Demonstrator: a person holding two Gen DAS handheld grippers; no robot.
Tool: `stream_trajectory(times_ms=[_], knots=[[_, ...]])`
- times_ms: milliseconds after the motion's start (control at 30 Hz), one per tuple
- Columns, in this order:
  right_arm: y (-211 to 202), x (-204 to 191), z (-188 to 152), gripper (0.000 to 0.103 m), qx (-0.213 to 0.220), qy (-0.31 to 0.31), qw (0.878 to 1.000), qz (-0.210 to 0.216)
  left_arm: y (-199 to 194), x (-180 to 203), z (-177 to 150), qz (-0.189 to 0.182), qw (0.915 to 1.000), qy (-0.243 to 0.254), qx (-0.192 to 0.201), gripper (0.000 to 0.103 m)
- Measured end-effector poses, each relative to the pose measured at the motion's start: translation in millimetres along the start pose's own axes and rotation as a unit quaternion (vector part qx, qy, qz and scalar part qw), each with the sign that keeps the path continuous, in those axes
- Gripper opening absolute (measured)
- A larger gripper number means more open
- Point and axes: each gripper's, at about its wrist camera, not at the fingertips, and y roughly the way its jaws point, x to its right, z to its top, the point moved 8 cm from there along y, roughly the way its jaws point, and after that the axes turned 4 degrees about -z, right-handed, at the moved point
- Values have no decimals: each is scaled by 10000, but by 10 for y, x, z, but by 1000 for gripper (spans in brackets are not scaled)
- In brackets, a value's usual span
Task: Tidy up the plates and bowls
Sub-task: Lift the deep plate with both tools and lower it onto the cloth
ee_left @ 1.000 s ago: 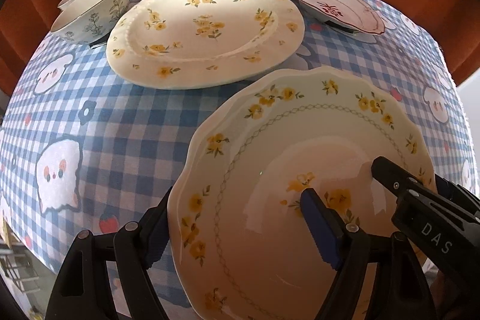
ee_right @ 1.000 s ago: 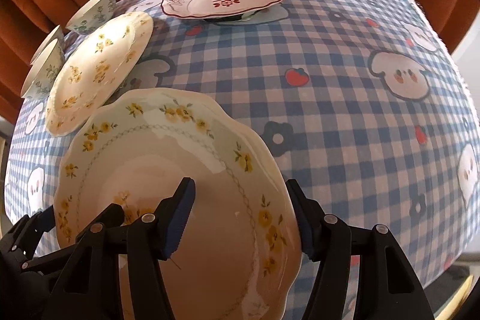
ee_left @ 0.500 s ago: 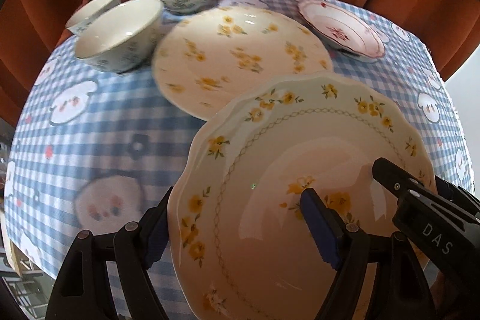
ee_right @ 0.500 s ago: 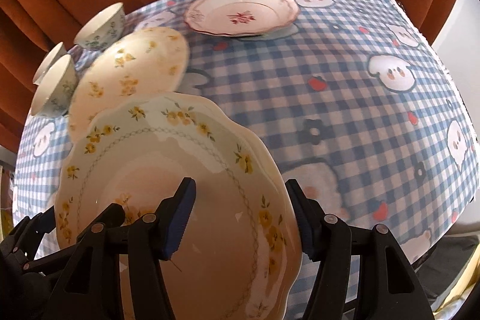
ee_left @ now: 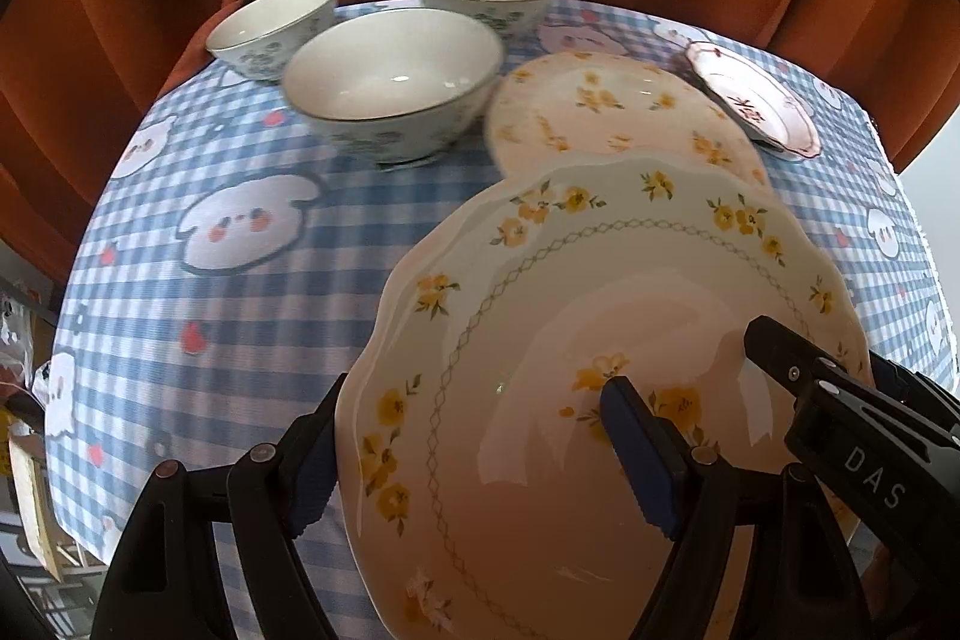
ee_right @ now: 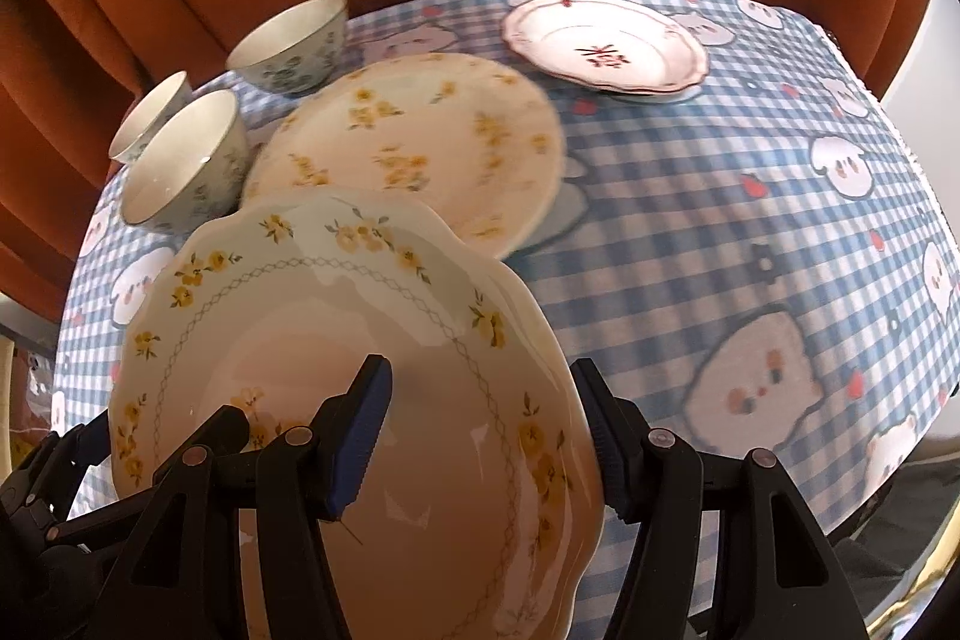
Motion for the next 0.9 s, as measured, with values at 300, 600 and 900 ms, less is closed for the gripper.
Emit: stream_trajectory(times_ms=[300, 600, 900], knots=[[51, -487, -108, 65, -105, 7, 9999, 11, 4, -475, -71, -1, 9999, -12, -104, 80], [204, -754, -239, 65, -363, 69, 9993, 31, 126, -741, -151, 58, 9994, 36, -350, 80], [410, -894, -338, 65, -590, 198, 9980, 117, 267, -904, -177, 181, 9983, 173, -530, 80]])
